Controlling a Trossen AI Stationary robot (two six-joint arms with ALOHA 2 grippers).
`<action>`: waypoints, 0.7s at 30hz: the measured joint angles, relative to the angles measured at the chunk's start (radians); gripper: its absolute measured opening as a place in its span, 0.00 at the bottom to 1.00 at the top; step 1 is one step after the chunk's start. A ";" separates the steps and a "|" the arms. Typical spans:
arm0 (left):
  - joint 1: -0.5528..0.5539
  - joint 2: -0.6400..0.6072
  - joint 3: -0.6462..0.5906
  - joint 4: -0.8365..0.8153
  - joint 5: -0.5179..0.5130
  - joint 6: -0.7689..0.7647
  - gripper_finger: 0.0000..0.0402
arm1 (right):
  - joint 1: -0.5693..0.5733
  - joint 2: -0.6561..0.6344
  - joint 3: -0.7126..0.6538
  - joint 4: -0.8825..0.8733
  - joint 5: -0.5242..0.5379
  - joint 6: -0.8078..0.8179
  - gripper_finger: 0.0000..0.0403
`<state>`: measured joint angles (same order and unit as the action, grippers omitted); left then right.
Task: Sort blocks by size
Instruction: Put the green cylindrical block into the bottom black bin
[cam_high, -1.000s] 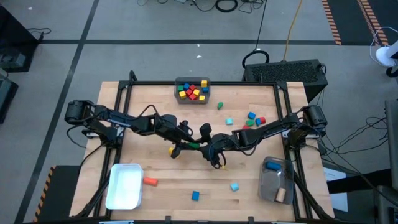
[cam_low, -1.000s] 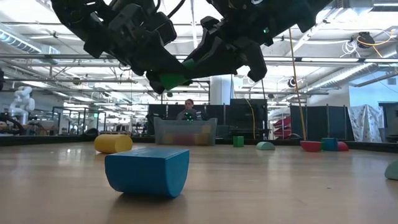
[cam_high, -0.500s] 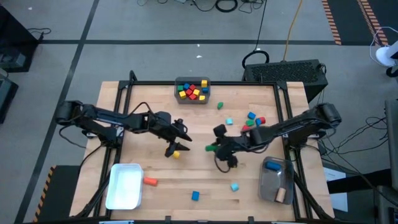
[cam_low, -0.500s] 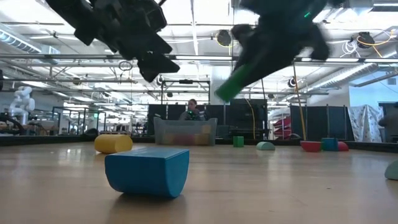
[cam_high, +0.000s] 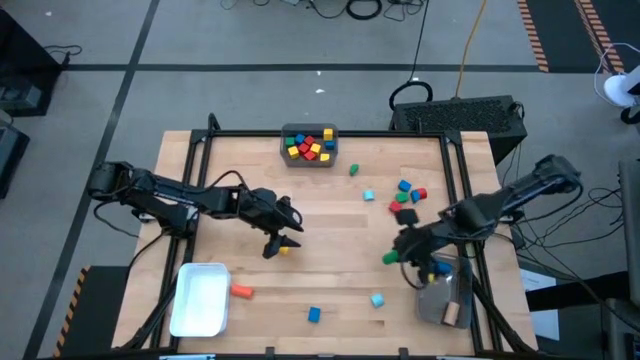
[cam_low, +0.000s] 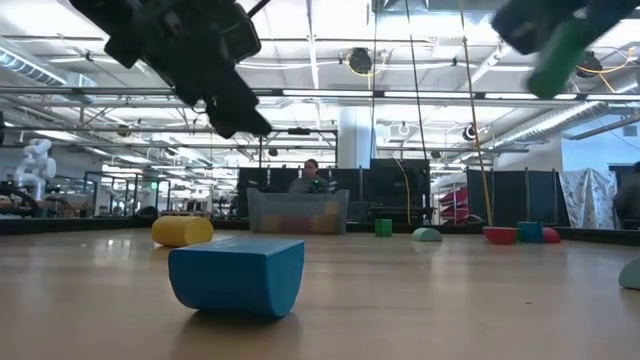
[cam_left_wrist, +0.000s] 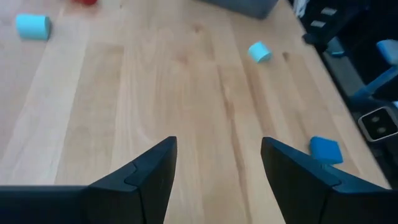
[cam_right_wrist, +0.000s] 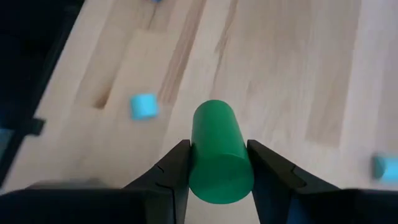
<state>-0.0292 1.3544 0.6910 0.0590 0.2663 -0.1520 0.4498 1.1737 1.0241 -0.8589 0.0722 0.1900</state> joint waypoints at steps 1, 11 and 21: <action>0.000 0.000 0.000 -0.011 -0.008 0.000 0.59 | 0.015 -0.014 0.000 -0.027 0.000 0.036 0.29; -0.007 0.000 0.000 -0.088 -0.022 -0.026 0.59 | 0.177 -0.018 0.000 -0.183 -0.061 0.383 0.30; -0.056 0.000 0.000 -0.177 -0.080 -0.053 0.59 | 0.353 0.048 0.000 -0.191 -0.105 0.634 0.30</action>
<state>-0.0851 1.3548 0.6910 -0.1180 0.1867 -0.2052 0.8027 1.2214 1.0240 -1.0496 -0.0325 0.8240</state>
